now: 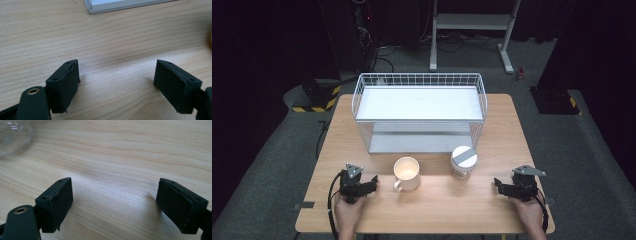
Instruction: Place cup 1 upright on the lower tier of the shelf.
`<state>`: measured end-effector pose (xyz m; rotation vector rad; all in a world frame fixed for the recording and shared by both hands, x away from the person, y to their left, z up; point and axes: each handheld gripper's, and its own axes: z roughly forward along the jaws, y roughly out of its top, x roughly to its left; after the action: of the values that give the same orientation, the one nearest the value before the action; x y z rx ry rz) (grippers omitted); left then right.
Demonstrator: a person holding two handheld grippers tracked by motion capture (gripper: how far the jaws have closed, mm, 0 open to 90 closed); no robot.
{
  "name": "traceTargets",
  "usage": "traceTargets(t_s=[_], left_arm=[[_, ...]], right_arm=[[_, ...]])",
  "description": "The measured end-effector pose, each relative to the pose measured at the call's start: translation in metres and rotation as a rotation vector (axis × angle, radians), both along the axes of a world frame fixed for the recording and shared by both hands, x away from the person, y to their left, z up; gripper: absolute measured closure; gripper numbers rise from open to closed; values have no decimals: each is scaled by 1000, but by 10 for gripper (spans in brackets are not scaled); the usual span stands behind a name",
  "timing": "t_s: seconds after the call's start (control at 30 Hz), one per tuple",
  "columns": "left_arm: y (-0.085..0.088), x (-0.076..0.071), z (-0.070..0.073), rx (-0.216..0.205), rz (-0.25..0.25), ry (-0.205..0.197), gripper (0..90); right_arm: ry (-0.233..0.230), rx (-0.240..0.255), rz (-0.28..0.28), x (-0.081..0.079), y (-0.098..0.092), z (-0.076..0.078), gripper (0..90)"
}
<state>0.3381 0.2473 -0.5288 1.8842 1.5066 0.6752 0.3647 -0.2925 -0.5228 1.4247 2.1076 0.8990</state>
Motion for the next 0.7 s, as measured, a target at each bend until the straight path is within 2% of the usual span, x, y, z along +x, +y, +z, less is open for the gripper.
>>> traceTargets(t_s=[0.33,0.57,0.7], left_arm=[[0,0,0,0,0,2,205],[0,0,0,-1,2,1,202],[0,0,0,-1,2,1,202]], right_arm=[[-49,24,28,-12,4,3,150],[-59,20,91,-21,13,5,154],[-60,36,120,-25,20,6,151]])
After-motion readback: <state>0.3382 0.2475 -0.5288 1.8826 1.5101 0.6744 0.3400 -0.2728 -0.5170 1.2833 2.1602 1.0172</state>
